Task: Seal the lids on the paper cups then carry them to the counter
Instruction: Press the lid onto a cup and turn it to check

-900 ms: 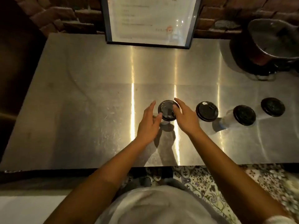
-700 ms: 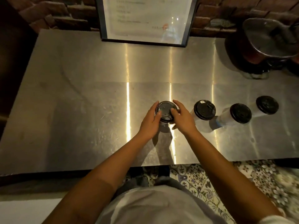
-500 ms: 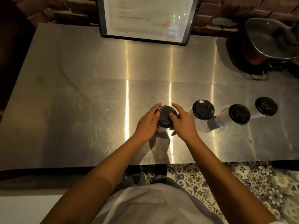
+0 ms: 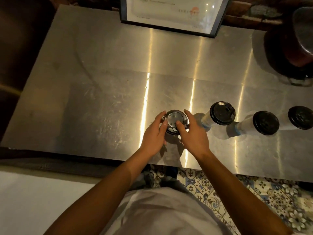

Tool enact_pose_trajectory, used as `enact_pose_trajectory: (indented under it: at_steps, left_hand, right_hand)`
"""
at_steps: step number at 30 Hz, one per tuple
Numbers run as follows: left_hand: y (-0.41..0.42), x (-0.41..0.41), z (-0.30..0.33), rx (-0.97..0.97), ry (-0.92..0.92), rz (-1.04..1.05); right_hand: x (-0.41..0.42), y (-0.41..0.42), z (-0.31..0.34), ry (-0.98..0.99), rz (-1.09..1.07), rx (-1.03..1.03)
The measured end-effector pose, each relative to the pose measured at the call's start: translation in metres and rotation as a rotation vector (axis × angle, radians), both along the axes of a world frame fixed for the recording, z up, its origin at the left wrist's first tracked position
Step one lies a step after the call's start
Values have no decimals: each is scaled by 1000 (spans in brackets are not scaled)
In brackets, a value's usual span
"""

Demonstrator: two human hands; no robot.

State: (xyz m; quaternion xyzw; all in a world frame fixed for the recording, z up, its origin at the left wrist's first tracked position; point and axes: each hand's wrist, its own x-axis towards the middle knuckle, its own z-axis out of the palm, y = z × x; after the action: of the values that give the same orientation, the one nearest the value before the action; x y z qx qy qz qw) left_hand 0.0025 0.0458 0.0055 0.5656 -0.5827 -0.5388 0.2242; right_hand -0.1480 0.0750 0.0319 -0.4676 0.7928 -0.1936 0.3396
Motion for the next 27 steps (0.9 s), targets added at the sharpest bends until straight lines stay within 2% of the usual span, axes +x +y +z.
enact_pose_trajectory:
  at_steps: [2, 4, 6, 10, 15, 22, 27]
  left_hand:
    - [6, -4, -1, -16, -28, 29]
    - [6, -9, -4, -14, -35, 50]
    - [8, -13, -3, 29, 4, 53]
    - [12, -19, 5, 114, 81, 102]
    - [11, -25, 12, 195, 179, 180]
    - [11, -22, 4, 179, 199, 178]
    - [11, -23, 1, 174, 188, 192]
  right_hand:
    - [-7, -3, 1, 79, 46, 11]
    - [-13, -12, 3, 127, 38, -141]
    - [-8, -25, 2, 75, 57, -234]
    - [14, -51, -13, 60, 93, -177]
    - [20, -53, -16, 318, 230, -120]
    - [14, -50, -16, 332, 294, -179]
    - [9, -53, -24, 374, 391, -137]
